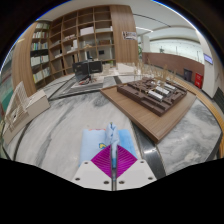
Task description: Fold towel
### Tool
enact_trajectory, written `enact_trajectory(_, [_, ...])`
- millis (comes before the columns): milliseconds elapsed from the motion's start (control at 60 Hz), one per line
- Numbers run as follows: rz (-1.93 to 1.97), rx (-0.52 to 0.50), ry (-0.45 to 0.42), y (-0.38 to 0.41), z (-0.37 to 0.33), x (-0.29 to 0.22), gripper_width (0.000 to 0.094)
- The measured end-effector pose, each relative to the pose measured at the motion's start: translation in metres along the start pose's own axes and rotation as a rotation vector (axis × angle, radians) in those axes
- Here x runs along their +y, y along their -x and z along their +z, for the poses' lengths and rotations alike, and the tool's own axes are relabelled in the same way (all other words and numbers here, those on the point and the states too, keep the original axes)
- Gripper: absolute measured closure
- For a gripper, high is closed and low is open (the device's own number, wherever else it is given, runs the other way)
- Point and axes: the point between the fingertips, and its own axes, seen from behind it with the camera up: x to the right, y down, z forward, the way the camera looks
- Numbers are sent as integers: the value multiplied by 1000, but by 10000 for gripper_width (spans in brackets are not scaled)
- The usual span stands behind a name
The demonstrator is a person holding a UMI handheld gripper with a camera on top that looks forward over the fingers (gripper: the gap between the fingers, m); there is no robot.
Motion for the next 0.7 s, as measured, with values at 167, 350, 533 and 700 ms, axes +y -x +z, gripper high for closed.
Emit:
enact_trajectory(167, [-6, 23, -26, -9, -6, -7, 571])
enact_trajectory(350, [-59, 74, -58, -26, -54, -24, 112])
enact_trajectory(533, [-78, 16, -135, 10, -144, -30, 101])
enact_trajectory(700, [-108, -51, -183, 63, -221, -22, 100])
